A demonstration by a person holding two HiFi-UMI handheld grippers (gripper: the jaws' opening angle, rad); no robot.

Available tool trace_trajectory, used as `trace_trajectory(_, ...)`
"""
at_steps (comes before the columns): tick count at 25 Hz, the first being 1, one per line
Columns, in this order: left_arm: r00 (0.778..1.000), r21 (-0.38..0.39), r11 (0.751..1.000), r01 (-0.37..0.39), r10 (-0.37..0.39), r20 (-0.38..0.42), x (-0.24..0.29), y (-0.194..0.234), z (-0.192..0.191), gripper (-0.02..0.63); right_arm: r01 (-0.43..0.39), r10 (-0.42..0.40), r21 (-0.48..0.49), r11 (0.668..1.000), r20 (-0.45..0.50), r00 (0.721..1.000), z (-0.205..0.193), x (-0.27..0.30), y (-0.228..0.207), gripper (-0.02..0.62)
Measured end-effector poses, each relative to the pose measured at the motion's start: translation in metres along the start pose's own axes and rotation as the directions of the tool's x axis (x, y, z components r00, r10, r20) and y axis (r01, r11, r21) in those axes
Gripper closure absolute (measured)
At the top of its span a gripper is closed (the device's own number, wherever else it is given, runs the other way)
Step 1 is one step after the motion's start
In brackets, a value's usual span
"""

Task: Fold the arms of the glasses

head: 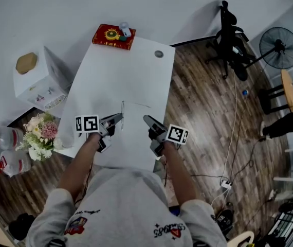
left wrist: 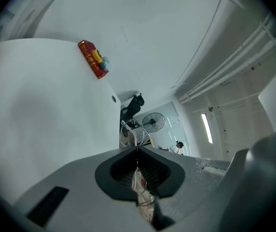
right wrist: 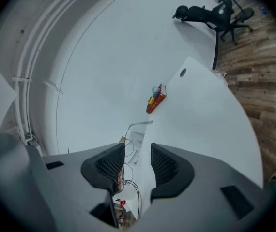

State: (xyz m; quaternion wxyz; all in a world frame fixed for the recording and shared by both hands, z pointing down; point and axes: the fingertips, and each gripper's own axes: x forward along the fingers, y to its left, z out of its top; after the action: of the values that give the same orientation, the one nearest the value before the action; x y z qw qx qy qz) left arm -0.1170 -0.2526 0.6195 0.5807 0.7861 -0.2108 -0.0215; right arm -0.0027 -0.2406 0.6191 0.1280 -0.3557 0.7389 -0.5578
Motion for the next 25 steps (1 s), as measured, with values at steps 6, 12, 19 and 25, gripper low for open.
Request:
trace_trajectory(6, 0.994, 0.047, 0.998, 0.053, -0.048, -0.098, 0.001, -0.013, -0.001, 0.6, -0.088, 0.088, -0.298, 0.95, -0.014, 0.996, 0.062, -0.03, 0.019, 0.403)
trace_trajectory(12, 0.969, 0.081, 0.987, 0.141, -0.121, -0.215, 0.004, -0.034, -0.023, 0.6, -0.209, 0.073, -0.371, 0.905, -0.348, 0.935, 0.046, -0.03, 0.039, 0.431)
trace_trajectory(19, 0.952, 0.027, 0.988, 0.152, -0.139, -0.272, 0.001, -0.034, -0.045, 0.6, -0.24, -0.005, -0.314, 0.919, -0.616, 0.788, 0.0, -0.032, 0.026, 0.492)
trace_trajectory(25, 0.952, 0.033, 0.989, 0.143, -0.128, -0.279, 0.0, -0.033, -0.047, 0.6, -0.295, 0.051, -0.261, 0.919, -0.663, 0.747, -0.016, -0.033, 0.032, 0.561)
